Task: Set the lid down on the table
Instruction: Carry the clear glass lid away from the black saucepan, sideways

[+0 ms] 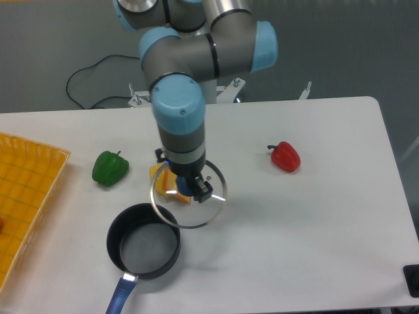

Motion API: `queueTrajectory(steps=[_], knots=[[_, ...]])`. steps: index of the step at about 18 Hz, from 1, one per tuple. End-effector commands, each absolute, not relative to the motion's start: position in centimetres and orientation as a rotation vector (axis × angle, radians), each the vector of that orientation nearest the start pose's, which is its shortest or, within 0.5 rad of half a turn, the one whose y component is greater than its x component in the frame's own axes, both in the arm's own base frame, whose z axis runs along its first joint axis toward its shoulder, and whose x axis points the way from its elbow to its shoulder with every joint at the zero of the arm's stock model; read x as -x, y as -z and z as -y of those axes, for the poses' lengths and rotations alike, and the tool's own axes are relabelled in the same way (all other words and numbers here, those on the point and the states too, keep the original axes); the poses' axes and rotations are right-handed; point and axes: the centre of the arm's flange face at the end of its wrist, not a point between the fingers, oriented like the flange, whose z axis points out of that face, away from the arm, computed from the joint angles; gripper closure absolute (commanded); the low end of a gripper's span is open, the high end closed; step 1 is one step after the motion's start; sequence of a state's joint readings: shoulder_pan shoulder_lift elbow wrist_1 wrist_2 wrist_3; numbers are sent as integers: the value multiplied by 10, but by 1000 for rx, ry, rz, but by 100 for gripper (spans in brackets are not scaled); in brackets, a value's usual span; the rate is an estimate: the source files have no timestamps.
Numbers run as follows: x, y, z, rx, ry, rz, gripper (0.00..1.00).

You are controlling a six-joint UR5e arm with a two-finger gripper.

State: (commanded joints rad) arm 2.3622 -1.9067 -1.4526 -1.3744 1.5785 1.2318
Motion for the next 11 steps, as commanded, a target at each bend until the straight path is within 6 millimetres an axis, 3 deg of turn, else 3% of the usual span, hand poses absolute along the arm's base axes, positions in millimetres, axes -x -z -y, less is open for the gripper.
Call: queueTrajectory(steps=[4,11], knots=[[368,-373,-521,3086,10,-644,43],[394,-334,-519,3065,-88,-592,44]])
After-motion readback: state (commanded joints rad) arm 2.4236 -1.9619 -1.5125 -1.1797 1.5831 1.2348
